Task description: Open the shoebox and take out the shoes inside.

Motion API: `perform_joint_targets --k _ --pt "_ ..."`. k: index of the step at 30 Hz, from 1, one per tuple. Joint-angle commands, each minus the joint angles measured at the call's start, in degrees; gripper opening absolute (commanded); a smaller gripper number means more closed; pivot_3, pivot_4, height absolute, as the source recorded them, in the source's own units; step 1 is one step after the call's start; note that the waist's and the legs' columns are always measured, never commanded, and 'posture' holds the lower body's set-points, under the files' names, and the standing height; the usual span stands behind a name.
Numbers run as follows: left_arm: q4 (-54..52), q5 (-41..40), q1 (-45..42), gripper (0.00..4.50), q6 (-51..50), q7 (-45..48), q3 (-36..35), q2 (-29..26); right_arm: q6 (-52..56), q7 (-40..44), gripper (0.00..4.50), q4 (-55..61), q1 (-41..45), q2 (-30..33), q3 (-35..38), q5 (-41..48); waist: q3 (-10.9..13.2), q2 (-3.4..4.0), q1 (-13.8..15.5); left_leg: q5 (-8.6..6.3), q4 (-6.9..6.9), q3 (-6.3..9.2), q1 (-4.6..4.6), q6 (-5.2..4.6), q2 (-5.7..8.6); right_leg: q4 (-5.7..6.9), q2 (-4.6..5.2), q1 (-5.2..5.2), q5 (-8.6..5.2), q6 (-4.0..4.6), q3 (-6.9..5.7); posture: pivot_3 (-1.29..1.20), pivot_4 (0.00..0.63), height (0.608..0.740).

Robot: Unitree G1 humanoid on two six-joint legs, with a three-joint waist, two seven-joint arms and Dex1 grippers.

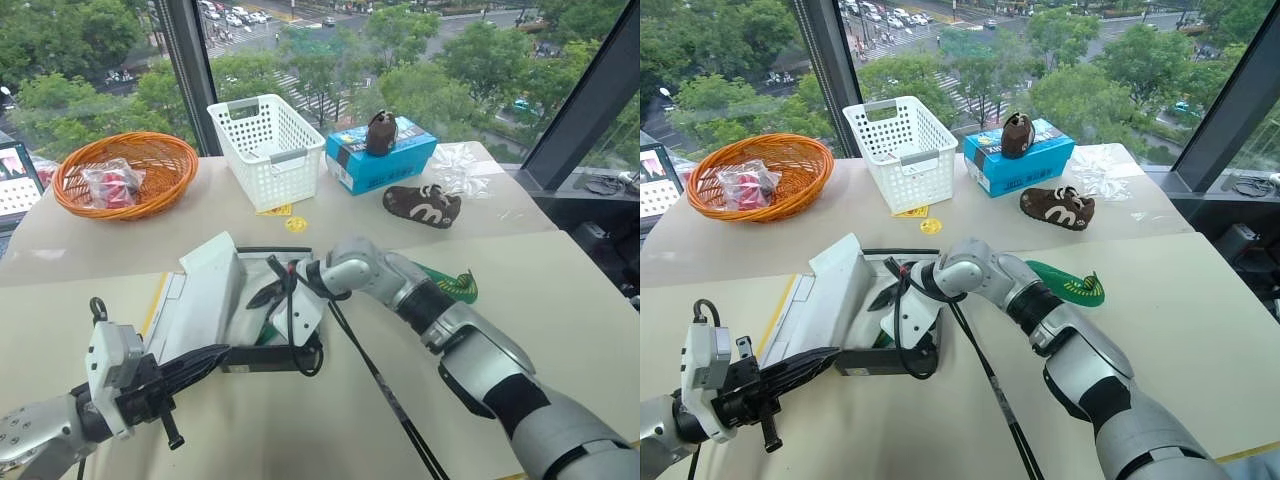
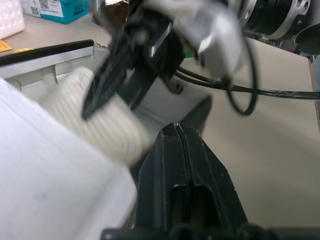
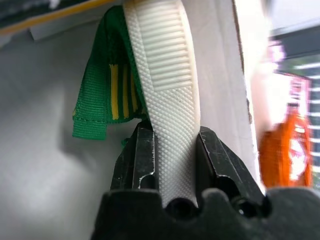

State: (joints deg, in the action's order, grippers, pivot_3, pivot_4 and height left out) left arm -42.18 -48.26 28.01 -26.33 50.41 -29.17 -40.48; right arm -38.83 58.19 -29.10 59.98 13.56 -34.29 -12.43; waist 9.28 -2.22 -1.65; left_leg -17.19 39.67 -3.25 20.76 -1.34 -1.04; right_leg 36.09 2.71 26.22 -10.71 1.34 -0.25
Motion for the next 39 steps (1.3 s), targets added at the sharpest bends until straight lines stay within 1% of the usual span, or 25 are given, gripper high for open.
perform_joint_targets --k 1,2,5,7,11,15,19,22,25,30,33,39 --pt "-0.7 0.2 0.3 0.0 1.0 0.8 -0.8 -0.4 6.6 3.5 0.55 6.1 -0.3 1.7 5.6 8.7 0.0 0.01 0.1 0.0 0.0 0.01 0.01 0.0 0.01 -0.01 0.16 0.0 0.0 0.0 -0.03 0.0 0.15 0.736" --pt "-0.7 0.2 0.3 0.0 1.0 0.9 -0.8 -0.3 7.1 3.3 0.55 6.1 -0.3 2.0 6.2 8.7 0.0 0.01 0.1 0.0 0.0 0.04 0.01 0.0 0.03 -0.01 0.34 0.0 0.0 0.0 -0.13 0.0 0.15 0.736" --pt "-0.5 0.9 0.2 0.0 1.3 1.0 -0.6 -0.4 7.4 2.0 0.55 5.9 -0.5 2.8 6.9 6.9 0.0 0.01 0.1 0.0 0.0 0.06 0.02 -0.01 0.08 -0.02 0.39 -0.01 0.0 0.0 -0.2 0.0 0.15 0.736" --pt "-0.5 0.8 0.0 0.0 1.1 1.1 -0.5 -0.4 2.7 0.0 0.55 5.4 -0.5 4.9 4.7 0.6 0.0 0.01 0.1 0.0 0.0 0.06 0.03 -0.01 0.08 -0.02 0.37 -0.01 0.0 0.0 -0.22 0.0 0.15 0.736" --pt "-0.1 0.8 -0.8 0.0 0.9 1.2 -0.3 -0.6 -9.2 -9.3 0.55 3.8 0.7 8.6 -0.2 -16.9 0.0 0.01 0.2 0.0 0.02 0.07 0.11 -0.01 0.12 -0.04 0.35 0.03 -0.01 -0.02 -0.27 0.0 0.15 0.736" --pt "0.3 0.8 -1.3 0.0 0.7 1.5 -0.1 -0.8 -15.6 -16.2 0.55 4.9 0.7 10.6 -4.0 -28.6 0.0 -0.01 0.3 0.0 0.06 0.05 0.21 -0.01 0.15 -0.06 0.14 0.07 -0.02 -0.05 -0.25 0.0 0.15 0.736" --pt "0.4 0.5 -1.4 0.0 0.4 1.6 -0.4 -1.1 -15.7 -25.7 0.55 7.1 2.2 11.7 -5.9 -41.6 0.0 -0.01 0.1 0.0 0.06 0.06 0.22 0.0 0.12 -0.05 0.06 0.08 -0.02 -0.05 -0.19 0.0 0.15 0.736" --pt "0.4 0.4 -1.3 0.0 0.3 1.7 -0.6 -1.2 -14.0 -30.9 0.55 9.1 2.6 12.1 -6.2 -47.6 0.0 -0.01 0.2 0.03 0.09 0.07 0.21 0.04 0.08 -0.04 -0.02 0.08 -0.03 -0.03 -0.16 0.0 0.15 0.736" --pt "0.3 0.3 -1.2 0.0 0.1 1.7 -0.7 -1.2 -12.2 -33.1 0.55 10.5 2.2 12.6 -6.3 -50.8 0.0 -0.01 0.2 0.05 0.14 0.08 0.17 0.08 0.08 -0.02 -0.05 0.06 -0.03 -0.02 -0.13 0.0 0.15 0.736" --pt "0.3 0.2 -1.0 0.0 0.0 1.9 -0.9 -1.4 -9.8 -33.6 0.55 11.9 0.6 13.7 -6.5 -52.6 0.0 -0.02 0.3 0.08 0.16 0.07 0.12 0.08 0.08 0.0 -0.1 0.03 -0.03 -0.02 -0.08 0.0 0.15 0.736" --pt "0.4 0.0 -1.3 0.0 -0.2 1.9 -0.8 -1.6 -7.9 -32.8 0.55 11.7 -0.5 14.0 -6.0 -51.7 0.0 -0.02 0.4 0.08 0.16 0.07 0.13 0.08 0.08 0.0 -0.11 0.02 -0.03 -0.02 -0.06 0.0 0.15 0.736" --pt "0.9 0.1 -1.6 0.0 -0.2 2.2 -0.8 -1.9 -3.0 -34.1 0.55 13.9 0.0 14.6 -4.5 -53.4 0.0 -0.02 0.4 0.08 0.17 0.07 0.1 0.07 0.08 0.01 -0.12 0.01 -0.03 -0.02 -0.05 0.0 0.15 0.736"
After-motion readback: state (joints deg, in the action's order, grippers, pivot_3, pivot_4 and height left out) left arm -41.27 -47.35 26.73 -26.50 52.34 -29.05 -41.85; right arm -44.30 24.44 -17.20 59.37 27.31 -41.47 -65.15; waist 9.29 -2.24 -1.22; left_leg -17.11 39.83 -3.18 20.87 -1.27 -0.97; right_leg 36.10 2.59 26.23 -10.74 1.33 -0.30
